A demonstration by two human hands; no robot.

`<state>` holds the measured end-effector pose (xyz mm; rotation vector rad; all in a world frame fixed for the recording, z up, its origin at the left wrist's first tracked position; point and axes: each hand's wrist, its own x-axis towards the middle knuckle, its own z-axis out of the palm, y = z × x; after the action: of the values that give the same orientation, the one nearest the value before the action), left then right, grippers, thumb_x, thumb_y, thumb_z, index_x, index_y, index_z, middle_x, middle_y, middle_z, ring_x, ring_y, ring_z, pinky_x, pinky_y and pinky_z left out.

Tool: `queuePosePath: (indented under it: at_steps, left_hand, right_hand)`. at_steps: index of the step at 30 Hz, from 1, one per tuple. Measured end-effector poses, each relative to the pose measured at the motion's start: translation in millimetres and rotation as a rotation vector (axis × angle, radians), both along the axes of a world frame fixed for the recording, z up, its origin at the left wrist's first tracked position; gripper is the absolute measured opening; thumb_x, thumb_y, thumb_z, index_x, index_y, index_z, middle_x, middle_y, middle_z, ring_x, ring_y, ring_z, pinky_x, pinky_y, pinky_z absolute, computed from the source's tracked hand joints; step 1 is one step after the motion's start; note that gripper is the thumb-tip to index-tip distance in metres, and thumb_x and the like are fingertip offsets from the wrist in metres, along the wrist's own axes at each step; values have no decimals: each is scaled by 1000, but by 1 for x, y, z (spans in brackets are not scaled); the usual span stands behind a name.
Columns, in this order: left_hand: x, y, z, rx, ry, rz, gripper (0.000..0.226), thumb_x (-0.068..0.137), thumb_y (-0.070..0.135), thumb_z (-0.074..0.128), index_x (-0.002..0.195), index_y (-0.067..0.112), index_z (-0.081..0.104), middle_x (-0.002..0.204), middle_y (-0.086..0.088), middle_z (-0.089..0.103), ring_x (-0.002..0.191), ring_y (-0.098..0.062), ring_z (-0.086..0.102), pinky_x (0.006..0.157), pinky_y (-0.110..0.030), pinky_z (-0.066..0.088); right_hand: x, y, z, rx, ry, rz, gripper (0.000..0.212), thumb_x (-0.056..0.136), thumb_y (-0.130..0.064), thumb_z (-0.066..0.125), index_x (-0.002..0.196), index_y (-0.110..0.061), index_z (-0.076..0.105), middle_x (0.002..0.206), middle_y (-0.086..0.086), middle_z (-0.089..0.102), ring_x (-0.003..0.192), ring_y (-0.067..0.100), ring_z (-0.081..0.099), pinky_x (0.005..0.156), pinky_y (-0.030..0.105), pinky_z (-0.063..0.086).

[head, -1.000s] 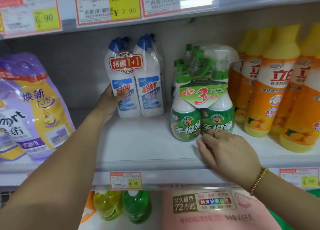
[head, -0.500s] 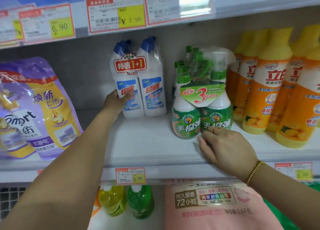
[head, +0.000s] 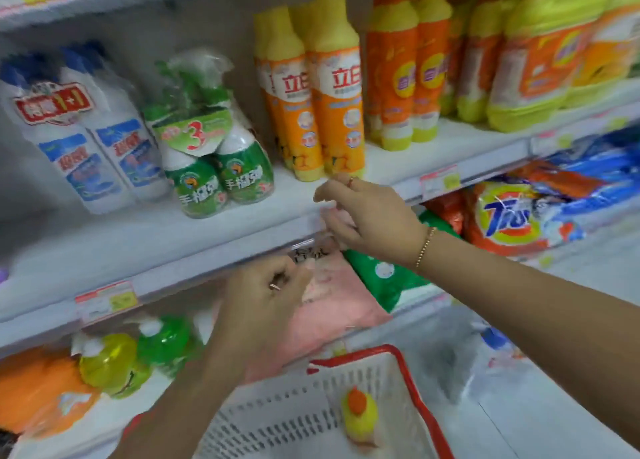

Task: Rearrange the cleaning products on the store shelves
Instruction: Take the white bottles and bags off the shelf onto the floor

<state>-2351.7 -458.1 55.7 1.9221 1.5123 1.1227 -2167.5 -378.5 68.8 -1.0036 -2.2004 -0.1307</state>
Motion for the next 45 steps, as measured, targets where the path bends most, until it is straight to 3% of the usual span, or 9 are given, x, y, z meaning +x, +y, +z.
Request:
queuePosePath:
  at_steps: [4, 7, 10, 18, 25, 29, 36, 40, 45]
  left_hand:
    - [90, 5, -48, -275, 50, -269, 13, 79, 24, 75, 82, 32, 65, 82, 15, 66, 75, 1, 60, 71, -16, 47]
    - [156, 6, -93, -459, 226, -395, 63, 72, 29, 79, 127, 19, 52, 124, 8, 55, 103, -7, 54, 81, -12, 43]
    - [208, 3, -136, -613, 396, -409, 81, 75, 24, 80, 141, 10, 35, 141, -4, 43, 125, -19, 45, 96, -21, 38]
    - [238, 3, -199, -681, 338, -170, 46, 77, 15, 76, 119, 10, 60, 121, 3, 62, 105, -17, 59, 82, -18, 42]
    - [227, -1, -184, -778, 206, -232, 37, 74, 16, 79, 108, 13, 66, 103, 0, 68, 84, -12, 59, 73, -22, 46]
    - [190, -8, -149, -830, 19, -329, 44, 74, 9, 80, 115, 16, 64, 111, 4, 69, 101, -9, 63, 86, -26, 51]
    - [125, -50, -85, -575, -366, -308, 75, 47, 17, 89, 114, 23, 56, 108, 10, 72, 101, -7, 67, 84, -24, 53]
    - [88, -47, -40, -253, -566, -74, 64, 47, 1, 89, 102, 12, 59, 90, 0, 75, 84, -15, 72, 69, -27, 56]
    - [-21, -28, 28, 184, -476, 246, 49, 41, 21, 92, 82, 13, 66, 65, 6, 69, 71, 1, 68, 69, -20, 51]
  right_hand:
    - [135, -37, -43, -420, -134, -325, 27, 90, -31, 59, 112, -17, 56, 99, 1, 62, 91, 22, 62, 73, 29, 42]
    - [211, -69, -81, -745, -194, -500, 40, 84, -37, 68, 118, -20, 55, 105, -1, 60, 100, 19, 59, 79, 22, 40]
    - [249, -97, -120, -934, -182, -509, 60, 78, -39, 75, 130, -25, 48, 126, -1, 56, 111, 16, 54, 90, 21, 38]
    - [257, -106, -180, -821, -75, -530, 47, 73, -15, 76, 113, -19, 52, 115, 5, 55, 100, 24, 54, 79, 26, 39]
    - [250, -121, -167, -748, -200, -442, 35, 71, -26, 76, 94, -23, 49, 97, 0, 65, 76, 17, 46, 62, 25, 33]
    - [230, -135, -114, -665, -210, -360, 37, 70, -31, 78, 89, -23, 47, 83, -2, 60, 71, 18, 46, 54, 24, 31]
    - [175, -167, 31, -406, 64, -209, 41, 60, -36, 87, 84, -26, 55, 71, -4, 61, 67, 14, 54, 60, 27, 43]
    - [117, -161, 94, -255, 261, -24, 39, 59, -28, 89, 82, -26, 58, 76, -8, 62, 72, 10, 55, 61, 21, 43]
    - [14, -126, 141, -34, 362, 315, 40, 63, -34, 83, 96, -20, 63, 90, -9, 64, 80, 13, 61, 72, 32, 49]
